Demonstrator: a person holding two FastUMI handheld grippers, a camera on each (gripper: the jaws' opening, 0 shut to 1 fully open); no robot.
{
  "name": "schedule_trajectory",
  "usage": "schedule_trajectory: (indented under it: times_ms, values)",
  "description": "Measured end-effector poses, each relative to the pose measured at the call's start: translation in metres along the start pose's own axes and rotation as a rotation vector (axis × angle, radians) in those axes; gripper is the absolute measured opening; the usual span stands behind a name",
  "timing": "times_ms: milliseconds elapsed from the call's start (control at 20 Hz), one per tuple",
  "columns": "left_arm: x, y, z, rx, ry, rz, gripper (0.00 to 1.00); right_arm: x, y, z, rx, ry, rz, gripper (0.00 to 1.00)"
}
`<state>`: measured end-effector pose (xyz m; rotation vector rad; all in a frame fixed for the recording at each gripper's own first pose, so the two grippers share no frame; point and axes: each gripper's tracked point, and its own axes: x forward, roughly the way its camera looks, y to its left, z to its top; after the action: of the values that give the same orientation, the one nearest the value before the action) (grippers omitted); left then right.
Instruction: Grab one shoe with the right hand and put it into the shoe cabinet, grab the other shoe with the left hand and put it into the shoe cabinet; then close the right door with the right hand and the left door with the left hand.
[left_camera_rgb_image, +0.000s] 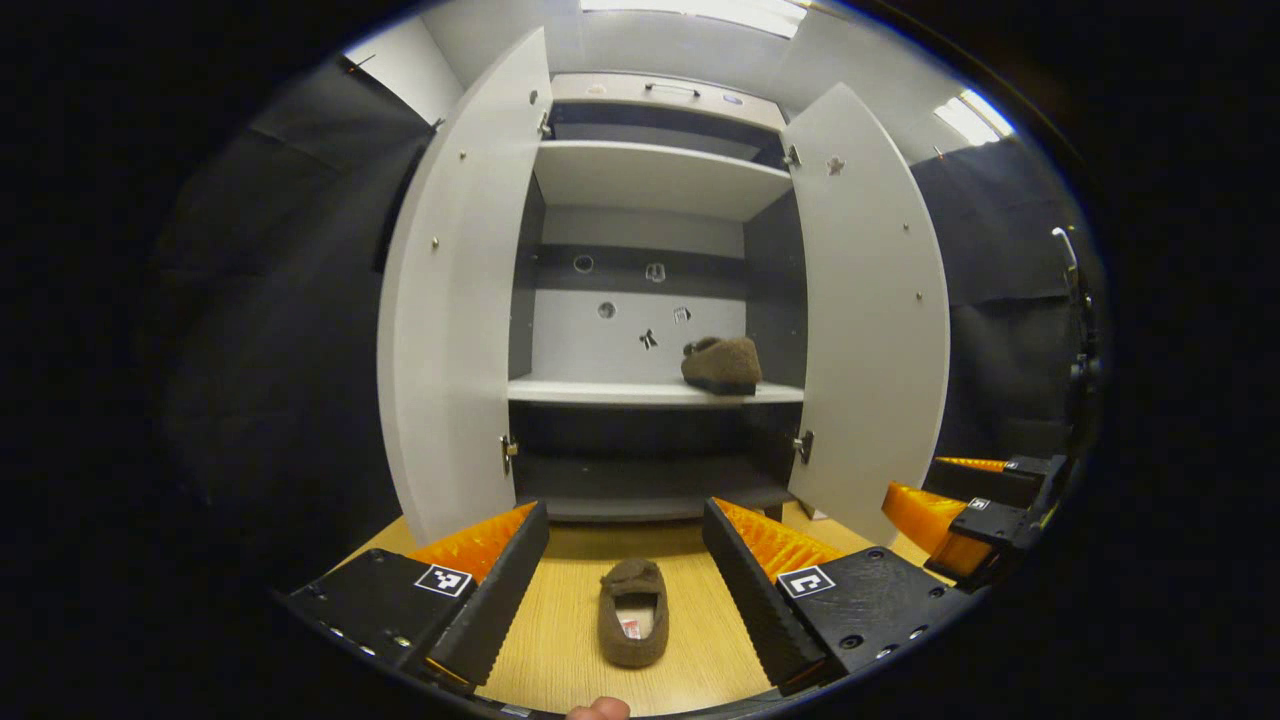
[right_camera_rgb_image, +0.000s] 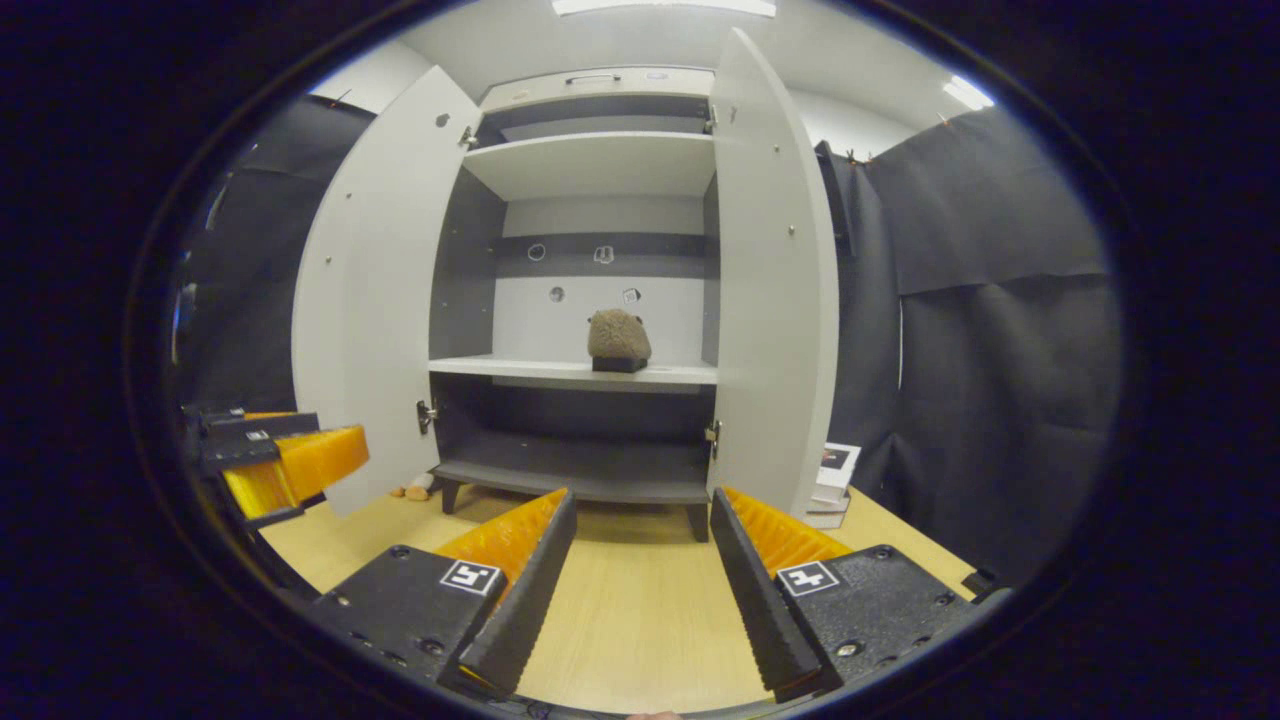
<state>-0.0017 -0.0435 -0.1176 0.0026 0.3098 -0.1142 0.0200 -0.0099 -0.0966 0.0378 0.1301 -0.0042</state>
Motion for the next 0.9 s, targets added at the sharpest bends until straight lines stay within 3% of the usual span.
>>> schedule_trajectory:
  times_ms: [250,600,900]
  values:
    - [0.028,0.001,-0.06,-0.024,0.187,-0.037,0.95,-0.006,-0.011,-0.004,0.001,0.006,-0.031,0.86]
    - [0.089,0.04,-0.138,-0.008,0.374,0.011,0.96,-0.001,-0.018,-0.014,0.014,0.048,-0.034,0.86]
    - [0.114,0.052,-0.204,-0.176,0.546,0.013,0.95,0.005,-0.02,-0.024,-0.002,0.096,-0.034,0.86]
